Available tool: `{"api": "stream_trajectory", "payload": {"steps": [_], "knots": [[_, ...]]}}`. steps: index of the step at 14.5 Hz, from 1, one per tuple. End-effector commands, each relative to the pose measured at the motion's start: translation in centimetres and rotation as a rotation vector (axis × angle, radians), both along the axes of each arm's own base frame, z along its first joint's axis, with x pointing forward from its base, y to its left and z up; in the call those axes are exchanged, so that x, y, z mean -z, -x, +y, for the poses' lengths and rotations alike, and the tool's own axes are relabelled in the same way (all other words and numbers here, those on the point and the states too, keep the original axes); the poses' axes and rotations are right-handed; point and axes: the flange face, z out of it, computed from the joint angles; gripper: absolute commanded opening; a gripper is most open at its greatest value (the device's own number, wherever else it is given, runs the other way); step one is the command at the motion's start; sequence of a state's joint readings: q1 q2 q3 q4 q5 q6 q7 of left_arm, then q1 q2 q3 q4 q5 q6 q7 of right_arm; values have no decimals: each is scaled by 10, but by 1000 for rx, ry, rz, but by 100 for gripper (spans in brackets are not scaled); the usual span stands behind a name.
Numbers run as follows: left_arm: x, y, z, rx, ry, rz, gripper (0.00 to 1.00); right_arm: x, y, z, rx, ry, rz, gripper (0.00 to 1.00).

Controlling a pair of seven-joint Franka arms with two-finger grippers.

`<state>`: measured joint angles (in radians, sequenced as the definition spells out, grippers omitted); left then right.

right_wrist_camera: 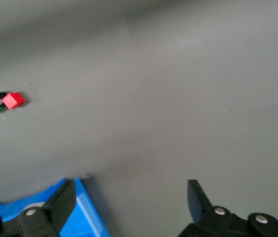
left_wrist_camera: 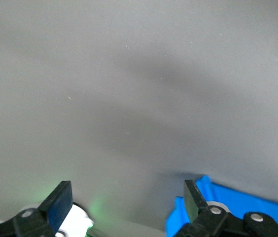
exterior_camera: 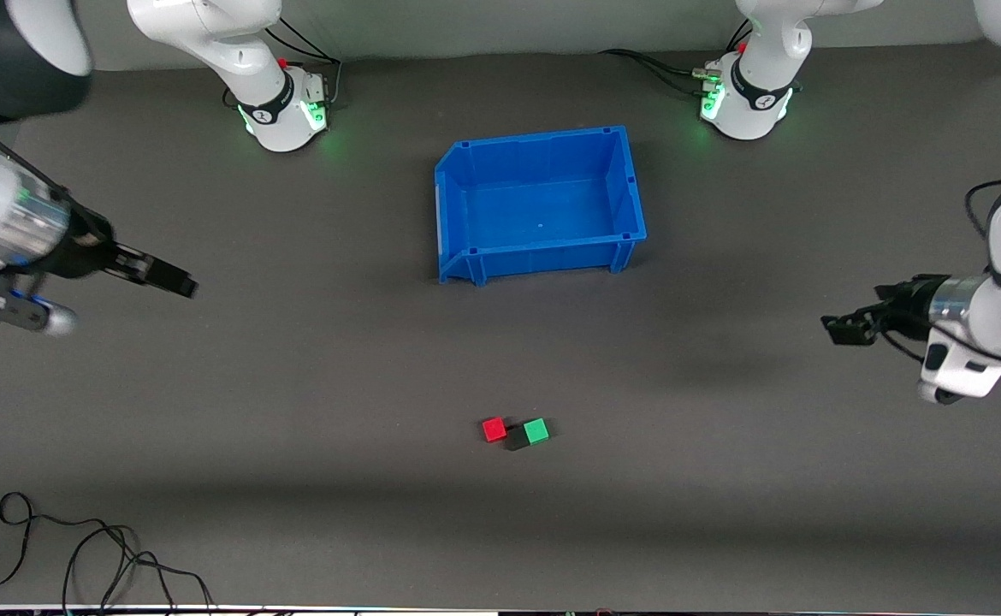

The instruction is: Attach green and red cubes to black cube

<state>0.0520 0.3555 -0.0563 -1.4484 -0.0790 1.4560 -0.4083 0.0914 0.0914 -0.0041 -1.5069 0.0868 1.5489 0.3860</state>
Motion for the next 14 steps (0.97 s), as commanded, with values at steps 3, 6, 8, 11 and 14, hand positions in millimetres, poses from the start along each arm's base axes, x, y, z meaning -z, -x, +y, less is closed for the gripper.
{"api": "stream_trajectory", "payload": {"steps": [3, 6, 8, 11, 14], "knots": [[-58, 24, -8, 355, -19, -111, 100, -42, 43, -34, -162, 54, -35, 100], [-86, 31, -11, 485, -6, -189, 100, -47, 47, -39, -205, 103, -51, 100], [-97, 45, -18, 522, -14, -252, 100, -52, 45, -38, -206, 103, -76, 100], [-101, 56, -17, 522, -20, -286, 100, -48, 44, -36, -200, 99, -82, 100], [-107, 53, -11, 506, -12, -294, 100, -49, 41, -36, -194, 100, -105, 100]]}}
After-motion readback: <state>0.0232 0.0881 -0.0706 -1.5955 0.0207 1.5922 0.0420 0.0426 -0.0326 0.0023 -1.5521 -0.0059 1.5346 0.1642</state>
